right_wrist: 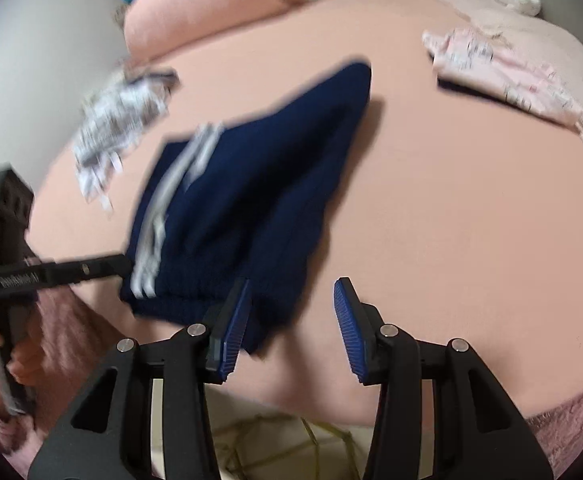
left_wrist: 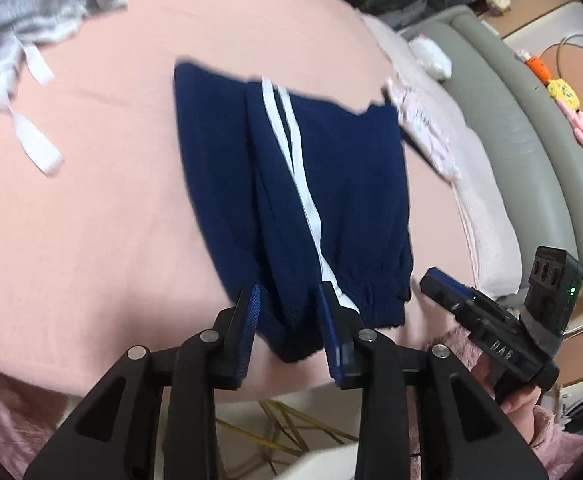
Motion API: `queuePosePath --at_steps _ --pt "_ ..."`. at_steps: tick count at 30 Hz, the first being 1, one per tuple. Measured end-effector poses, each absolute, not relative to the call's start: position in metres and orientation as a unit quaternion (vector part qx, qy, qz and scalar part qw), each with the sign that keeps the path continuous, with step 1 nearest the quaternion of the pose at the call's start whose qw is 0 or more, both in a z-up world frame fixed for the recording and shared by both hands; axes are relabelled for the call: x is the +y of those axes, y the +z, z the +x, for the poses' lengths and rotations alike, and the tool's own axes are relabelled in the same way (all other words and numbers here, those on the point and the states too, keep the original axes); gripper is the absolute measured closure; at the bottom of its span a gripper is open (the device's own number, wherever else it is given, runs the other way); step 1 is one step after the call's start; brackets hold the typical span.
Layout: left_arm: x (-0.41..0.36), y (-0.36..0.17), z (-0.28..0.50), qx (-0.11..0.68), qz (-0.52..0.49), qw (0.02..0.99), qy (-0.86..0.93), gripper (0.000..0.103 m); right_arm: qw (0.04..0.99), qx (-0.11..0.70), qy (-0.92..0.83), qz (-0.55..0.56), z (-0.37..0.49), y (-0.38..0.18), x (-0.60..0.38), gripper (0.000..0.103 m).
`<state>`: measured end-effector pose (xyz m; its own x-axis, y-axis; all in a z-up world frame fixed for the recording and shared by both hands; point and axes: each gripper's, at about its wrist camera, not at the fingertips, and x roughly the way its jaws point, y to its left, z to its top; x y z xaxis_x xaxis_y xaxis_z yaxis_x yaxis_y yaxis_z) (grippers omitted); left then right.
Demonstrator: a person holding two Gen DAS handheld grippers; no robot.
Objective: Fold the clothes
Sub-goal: 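Swing the held hem over the jacket body with the left tool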
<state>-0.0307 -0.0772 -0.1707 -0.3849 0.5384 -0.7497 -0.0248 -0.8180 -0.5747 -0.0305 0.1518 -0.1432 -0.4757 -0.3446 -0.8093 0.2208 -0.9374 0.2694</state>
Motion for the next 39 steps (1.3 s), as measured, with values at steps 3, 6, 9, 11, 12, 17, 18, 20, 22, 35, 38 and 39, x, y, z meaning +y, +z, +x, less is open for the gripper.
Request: queuePosePath --at_steps 3,6,9,11,12,17,18,20,22,35,38,39 --pt "-0.079 -0.169 -0.031 -0.249 -0.514 0.181 0.801 0.071 0.17 -0.07 -0.854 0.486 -0.039 -0.147 0.15 0.059" --pt "-0.068 -0.18 -0.035 -0.221 -0.536 0.173 0.796 0.071 0.159 -0.05 -0.83 0.533 -0.045 -0.171 0.143 0.059" --pt "-0.061 -0.191 -0.037 -0.202 -0.558 0.155 0.79 0.07 0.156 -0.038 -0.829 0.536 -0.037 -0.171 0.145 0.06" --pt "-0.067 -0.194 -0.035 -0.214 -0.564 0.154 0.782 0.07 0.158 -0.025 -0.827 0.539 -0.03 -0.169 0.146 0.06" --pt "-0.068 -0.193 -0.034 -0.214 -0.566 0.154 0.781 0.07 0.16 -0.016 -0.826 0.54 -0.026 -0.168 0.146 0.061" --pt "-0.072 -0.169 -0.03 -0.214 -0.54 0.147 0.801 0.068 0.166 -0.029 -0.834 0.526 -0.019 -0.151 0.157 0.065" --pt "-0.075 -0.164 -0.033 -0.218 -0.531 0.149 0.805 0.068 0.165 -0.041 -0.839 0.516 -0.022 -0.143 0.162 0.065" --pt "-0.082 -0.157 -0.048 -0.225 -0.517 0.147 0.813 0.068 0.162 -0.055 -0.854 0.492 -0.031 -0.125 0.169 0.065" --pt "-0.088 -0.154 -0.065 -0.231 -0.508 0.142 0.818 0.068 0.161 -0.059 -0.859 0.482 -0.045 -0.114 0.171 0.064" --pt "-0.075 -0.196 -0.152 -0.248 -0.525 0.174 0.796 0.059 0.128 -0.042 -0.84 0.525 -0.117 -0.138 0.16 0.064" --pt "-0.074 -0.195 -0.155 -0.248 -0.517 0.196 0.796 0.087 0.125 -0.037 -0.834 0.537 -0.124 -0.148 0.16 0.064" --pt "-0.075 -0.194 -0.155 -0.247 -0.514 0.202 0.797 0.089 0.126 -0.039 -0.835 0.535 -0.126 -0.148 0.159 0.064"
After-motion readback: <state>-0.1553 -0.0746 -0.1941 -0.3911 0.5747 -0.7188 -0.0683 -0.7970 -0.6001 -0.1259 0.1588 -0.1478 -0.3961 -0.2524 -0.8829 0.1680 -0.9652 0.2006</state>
